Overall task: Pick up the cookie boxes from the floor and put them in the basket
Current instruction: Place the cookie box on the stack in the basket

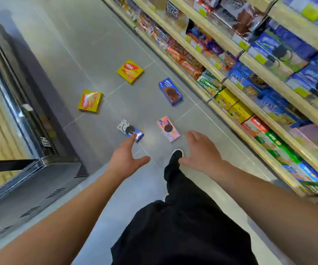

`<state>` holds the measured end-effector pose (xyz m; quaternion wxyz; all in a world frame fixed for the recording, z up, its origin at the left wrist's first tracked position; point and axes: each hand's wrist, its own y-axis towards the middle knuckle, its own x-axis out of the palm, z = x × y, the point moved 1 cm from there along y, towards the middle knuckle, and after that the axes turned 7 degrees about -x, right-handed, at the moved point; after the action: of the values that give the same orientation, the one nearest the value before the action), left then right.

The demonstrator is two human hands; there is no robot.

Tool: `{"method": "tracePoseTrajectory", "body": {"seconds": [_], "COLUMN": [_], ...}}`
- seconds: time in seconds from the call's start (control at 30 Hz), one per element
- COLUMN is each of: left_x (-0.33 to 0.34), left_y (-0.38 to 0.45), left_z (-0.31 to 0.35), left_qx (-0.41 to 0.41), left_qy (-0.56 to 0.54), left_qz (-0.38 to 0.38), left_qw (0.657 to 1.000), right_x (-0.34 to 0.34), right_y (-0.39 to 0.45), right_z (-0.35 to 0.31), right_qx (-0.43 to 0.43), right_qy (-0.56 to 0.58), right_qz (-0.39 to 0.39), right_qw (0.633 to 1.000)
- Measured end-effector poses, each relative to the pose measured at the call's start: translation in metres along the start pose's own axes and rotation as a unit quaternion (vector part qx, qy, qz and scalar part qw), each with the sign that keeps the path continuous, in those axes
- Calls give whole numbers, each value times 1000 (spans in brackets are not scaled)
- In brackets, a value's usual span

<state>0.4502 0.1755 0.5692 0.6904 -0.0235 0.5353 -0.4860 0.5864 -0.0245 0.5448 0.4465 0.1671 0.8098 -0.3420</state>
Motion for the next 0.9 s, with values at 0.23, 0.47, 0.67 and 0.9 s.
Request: {"method": "tracePoseTrajectory", "body": {"seconds": [0.23, 0.47, 0.67, 0.9], "left_x": [-40, -25, 63, 194], "left_y": [114, 235, 353, 487], "left_z": [11, 5, -31, -92], "left_qx": [-16, -2, 29, 100], "left_qy": [0, 27, 63, 168], "left_qz": [-17, -82, -146, -229], "left_qw": [1000, 996, 987, 954], "right_x": [-11, 24, 108, 262], "right_y": [136, 230, 298, 376], "right_z": [9, 23, 65, 131], "right_qx": [25, 77, 178, 300], "right_qy": [18, 77, 134, 206], "right_qz": [-34, -60, -67, -74], "right_qw": [999, 992, 973, 928]}}
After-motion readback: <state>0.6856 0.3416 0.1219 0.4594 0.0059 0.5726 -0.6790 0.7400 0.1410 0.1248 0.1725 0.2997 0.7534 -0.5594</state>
